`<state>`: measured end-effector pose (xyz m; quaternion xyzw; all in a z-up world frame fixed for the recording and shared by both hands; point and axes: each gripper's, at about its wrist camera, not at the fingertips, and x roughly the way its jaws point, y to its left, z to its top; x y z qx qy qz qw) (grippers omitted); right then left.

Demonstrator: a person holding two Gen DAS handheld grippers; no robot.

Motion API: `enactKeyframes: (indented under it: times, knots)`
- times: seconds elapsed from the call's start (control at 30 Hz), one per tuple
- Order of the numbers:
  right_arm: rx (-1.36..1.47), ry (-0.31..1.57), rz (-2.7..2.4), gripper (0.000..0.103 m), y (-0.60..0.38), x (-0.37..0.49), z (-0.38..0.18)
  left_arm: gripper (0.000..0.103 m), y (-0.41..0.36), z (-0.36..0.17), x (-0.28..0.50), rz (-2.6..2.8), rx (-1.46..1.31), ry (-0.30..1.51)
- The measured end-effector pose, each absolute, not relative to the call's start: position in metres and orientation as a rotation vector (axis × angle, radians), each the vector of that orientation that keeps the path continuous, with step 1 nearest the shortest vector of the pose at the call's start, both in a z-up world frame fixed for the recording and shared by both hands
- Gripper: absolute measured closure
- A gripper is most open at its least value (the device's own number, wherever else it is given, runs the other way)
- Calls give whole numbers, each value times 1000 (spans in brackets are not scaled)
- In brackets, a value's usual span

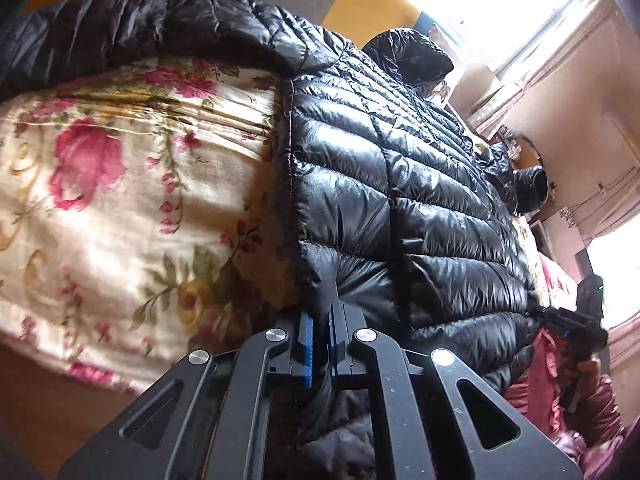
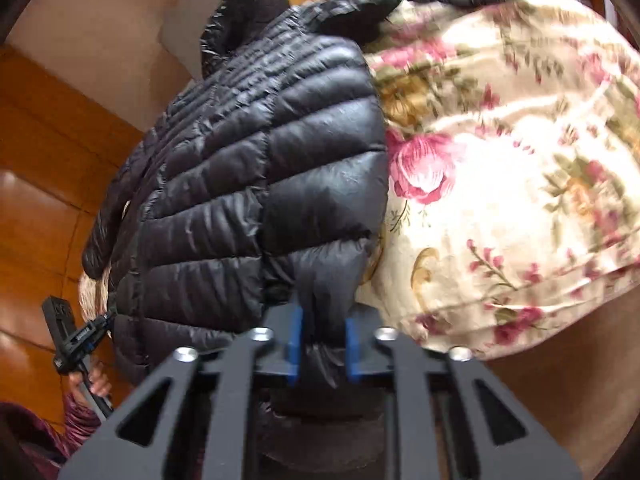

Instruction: Fold large clothes

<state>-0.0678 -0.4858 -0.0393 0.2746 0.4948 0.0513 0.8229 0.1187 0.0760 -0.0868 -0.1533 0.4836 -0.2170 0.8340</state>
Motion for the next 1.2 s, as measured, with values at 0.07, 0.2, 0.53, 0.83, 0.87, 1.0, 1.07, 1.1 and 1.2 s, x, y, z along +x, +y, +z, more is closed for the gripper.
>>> enactKeyframes:
  times: [0.07,0.2,0.53,0.83,0.87,1.0,1.07,1.1,1.2]
  knots:
    - [552,1060,130,96,-488,-75,-32,99,78,-85,112,-452,-291,1035]
    - [504,1142,137,96,-492,-94,-41,99,79,-95,95,-421,-239,1095]
    - [458,988,-8,29,-546,-86,1,52,89,-49,94,-327,-186,1002]
    - [345,679,-468,19,-664,38,49,52,75,-25,125,-288,-251,943]
    - [340,666,-477,17,-674,51,50,52,69,-26,125,-293,-248,946]
    - [290,659,-528,28,-695,98,53,52,47,-30,131,-322,-226,968]
    - [266,705,-537,95,-708,119,56,52,38,-32,136,-328,-205,979]
    - [281,720,-547,95,-717,120,60,52,37,-32,137,-335,-199,980]
    - [279,679,-641,98,-730,124,82,52,32,-32,142,-352,-189,976]
